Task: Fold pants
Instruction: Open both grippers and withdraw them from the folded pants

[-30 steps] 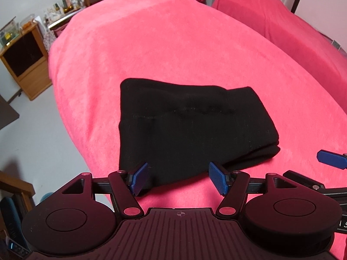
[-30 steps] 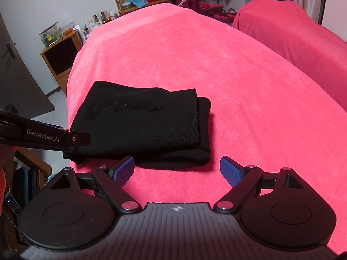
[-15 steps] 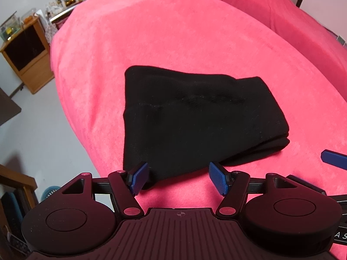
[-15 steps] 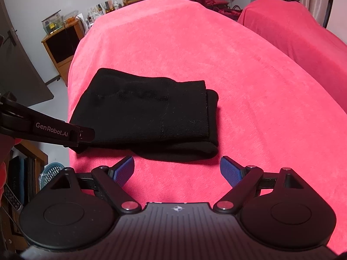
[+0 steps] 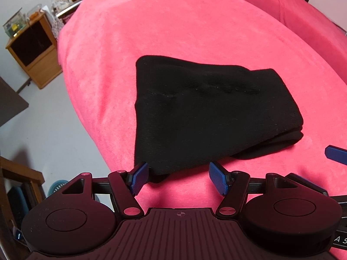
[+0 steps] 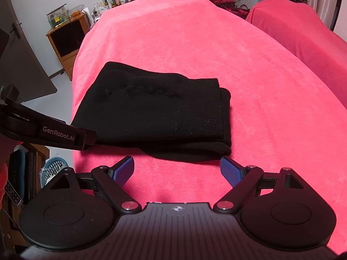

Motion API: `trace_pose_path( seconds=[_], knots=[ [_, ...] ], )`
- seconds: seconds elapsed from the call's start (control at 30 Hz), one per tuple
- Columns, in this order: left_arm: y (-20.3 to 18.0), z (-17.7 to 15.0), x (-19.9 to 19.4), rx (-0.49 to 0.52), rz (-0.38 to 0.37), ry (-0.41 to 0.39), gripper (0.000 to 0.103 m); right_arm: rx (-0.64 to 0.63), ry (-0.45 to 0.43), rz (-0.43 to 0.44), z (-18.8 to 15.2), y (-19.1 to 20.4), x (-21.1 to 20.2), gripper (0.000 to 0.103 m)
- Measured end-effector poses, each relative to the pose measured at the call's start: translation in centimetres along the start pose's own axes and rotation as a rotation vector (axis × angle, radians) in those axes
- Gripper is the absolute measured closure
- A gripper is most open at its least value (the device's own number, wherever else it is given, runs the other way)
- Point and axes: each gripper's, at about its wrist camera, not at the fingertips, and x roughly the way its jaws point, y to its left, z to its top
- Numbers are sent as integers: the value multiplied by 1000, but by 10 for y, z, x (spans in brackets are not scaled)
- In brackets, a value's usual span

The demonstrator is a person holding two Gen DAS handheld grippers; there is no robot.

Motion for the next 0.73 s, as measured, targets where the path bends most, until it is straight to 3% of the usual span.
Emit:
trace_pose_path(
  seconds=[0.73],
  knots=[
    [0,1,5,15,-36,12,0,1,25,-3,-2,5,5,13]
  ],
)
